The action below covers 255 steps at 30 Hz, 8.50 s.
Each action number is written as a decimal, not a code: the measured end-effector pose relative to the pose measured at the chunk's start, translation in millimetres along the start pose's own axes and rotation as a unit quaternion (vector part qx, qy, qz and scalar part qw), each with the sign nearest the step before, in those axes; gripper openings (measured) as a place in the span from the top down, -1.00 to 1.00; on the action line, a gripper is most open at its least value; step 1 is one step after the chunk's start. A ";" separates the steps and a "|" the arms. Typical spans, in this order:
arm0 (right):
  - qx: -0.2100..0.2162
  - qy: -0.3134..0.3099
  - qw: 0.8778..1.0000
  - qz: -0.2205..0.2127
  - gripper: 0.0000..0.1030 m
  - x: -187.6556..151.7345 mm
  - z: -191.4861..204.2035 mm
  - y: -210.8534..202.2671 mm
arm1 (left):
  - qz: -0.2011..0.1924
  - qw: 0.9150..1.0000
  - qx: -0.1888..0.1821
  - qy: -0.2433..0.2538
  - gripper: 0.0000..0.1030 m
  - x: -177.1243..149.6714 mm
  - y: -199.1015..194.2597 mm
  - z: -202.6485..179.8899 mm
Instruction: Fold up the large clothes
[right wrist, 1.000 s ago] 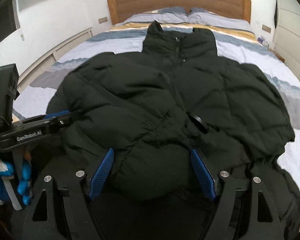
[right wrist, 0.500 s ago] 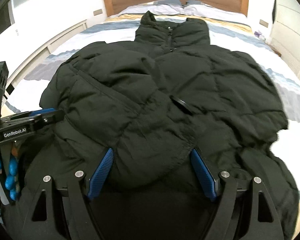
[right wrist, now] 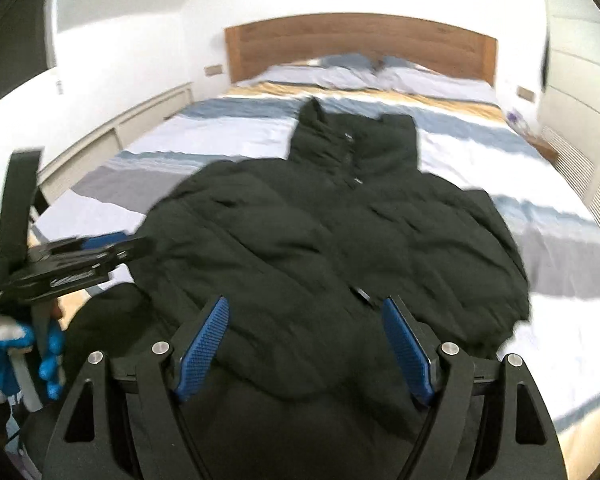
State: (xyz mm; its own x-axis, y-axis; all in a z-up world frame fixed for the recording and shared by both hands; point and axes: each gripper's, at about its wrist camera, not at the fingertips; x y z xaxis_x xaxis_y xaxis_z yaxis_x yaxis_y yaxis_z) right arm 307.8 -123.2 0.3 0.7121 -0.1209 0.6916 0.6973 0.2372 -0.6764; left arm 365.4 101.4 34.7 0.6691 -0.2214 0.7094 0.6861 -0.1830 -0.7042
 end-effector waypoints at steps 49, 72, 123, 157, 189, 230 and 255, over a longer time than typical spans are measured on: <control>0.013 -0.056 0.984 0.170 -0.56 33.9 -42.4 64.3 | 0.073 0.997 -0.011 0.013 -0.20 44.0 73.9 23.9; 0.077 0.151 0.983 0.073 -0.63 311.6 -183.1 279.7 | 0.047 0.965 -0.134 -0.220 -0.24 228.1 322.0 169.6; 0.072 0.117 0.989 0.058 0.66 155.3 -149.2 108.5 | 0.076 0.981 -0.115 -0.137 0.87 59.6 145.5 73.3; 0.071 0.028 0.992 0.099 -0.41 214.9 -62.1 111.3 | 0.062 0.992 -0.108 0.002 -0.02 168.6 140.5 -14.7; 0.034 -0.056 0.985 0.163 -0.51 104.4 -103.2 88.0 | 0.050 0.994 -0.071 0.068 -0.09 90.0 114.2 -42.4; 0.018 -0.039 0.985 0.168 -0.55 72.1 -84.7 124.6 | 0.066 0.996 -0.029 0.060 -0.13 38.7 129.0 -64.3; -0.004 -0.010 0.986 0.166 -0.62 54.0 -95.8 122.5 | 0.074 0.995 0.008 0.070 -0.26 23.5 125.6 -76.2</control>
State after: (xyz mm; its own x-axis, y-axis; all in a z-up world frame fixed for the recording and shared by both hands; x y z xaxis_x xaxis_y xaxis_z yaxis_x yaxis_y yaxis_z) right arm 439.6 -193.0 -69.5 0.8993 -0.0183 0.4370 0.4270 0.2531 -0.8681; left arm 445.5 0.2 -39.3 0.7179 -0.3763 0.5857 0.5878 -0.1231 -0.7996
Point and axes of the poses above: each gripper's, at about its wrist camera, not at the fingertips, and y roughly the way its jaws point, z to its left, x to its top, and after that the axes turned 15 degrees about y, right-handed
